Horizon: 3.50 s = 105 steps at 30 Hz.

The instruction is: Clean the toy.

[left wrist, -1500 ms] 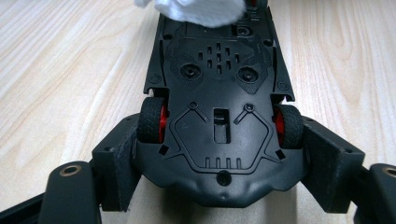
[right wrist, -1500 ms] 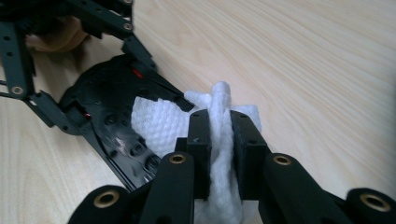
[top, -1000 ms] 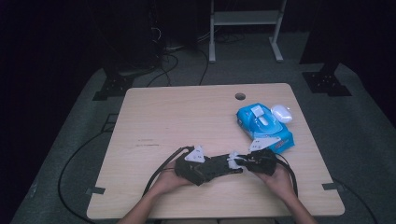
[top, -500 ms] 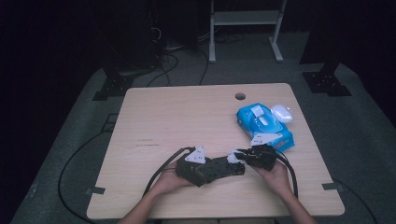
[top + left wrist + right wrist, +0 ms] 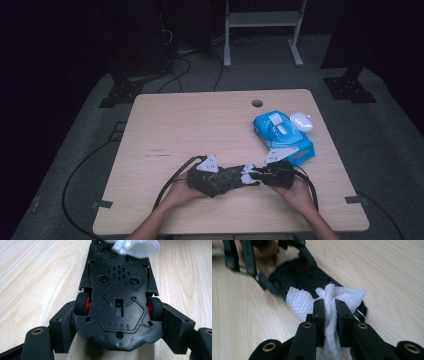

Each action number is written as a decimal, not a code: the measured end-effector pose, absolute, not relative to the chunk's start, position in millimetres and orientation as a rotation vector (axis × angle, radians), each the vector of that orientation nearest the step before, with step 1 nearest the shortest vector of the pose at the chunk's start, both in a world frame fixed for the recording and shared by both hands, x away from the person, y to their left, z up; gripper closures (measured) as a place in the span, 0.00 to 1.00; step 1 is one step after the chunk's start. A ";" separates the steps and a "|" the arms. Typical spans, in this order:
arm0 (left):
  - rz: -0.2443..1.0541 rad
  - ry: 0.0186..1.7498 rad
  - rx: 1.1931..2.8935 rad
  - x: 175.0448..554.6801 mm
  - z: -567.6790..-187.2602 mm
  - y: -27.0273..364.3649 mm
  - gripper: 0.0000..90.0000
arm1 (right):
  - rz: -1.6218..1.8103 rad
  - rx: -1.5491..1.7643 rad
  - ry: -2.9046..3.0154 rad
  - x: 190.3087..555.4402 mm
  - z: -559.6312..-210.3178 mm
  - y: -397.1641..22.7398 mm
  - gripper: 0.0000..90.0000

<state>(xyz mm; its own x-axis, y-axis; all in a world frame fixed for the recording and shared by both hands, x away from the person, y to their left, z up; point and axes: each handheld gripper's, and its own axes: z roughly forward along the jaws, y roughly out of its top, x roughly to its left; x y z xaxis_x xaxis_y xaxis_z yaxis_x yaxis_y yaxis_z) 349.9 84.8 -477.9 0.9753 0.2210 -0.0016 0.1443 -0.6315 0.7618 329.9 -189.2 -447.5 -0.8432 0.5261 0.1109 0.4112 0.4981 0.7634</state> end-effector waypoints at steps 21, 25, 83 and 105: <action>0.151 0.274 2.265 354.0 -479.0 87.1 0.26 | 1.274 0.903 2.574 332.0 -448.4 -196.3 0.88; 0.127 0.346 2.276 360.3 -482.1 88.5 0.19 | 1.292 0.841 2.614 330.6 -449.5 -182.2 0.88; 0.008 0.441 2.174 363.6 -471.5 93.2 0.31 | 1.291 0.725 2.659 310.9 -451.5 -193.1 0.89; -0.029 0.465 2.185 363.0 -472.4 93.4 0.33 | 1.207 0.407 2.524 283.1 -459.2 -187.2 0.90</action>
<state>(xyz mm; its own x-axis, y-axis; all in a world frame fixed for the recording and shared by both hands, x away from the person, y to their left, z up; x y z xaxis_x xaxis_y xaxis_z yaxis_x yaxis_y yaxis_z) 363.0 93.4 -472.4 0.9298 0.3186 -0.1842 0.3387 -0.5454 0.7667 283.1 -187.2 -459.2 -0.9105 0.3831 -0.1560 0.1189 0.6036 0.7884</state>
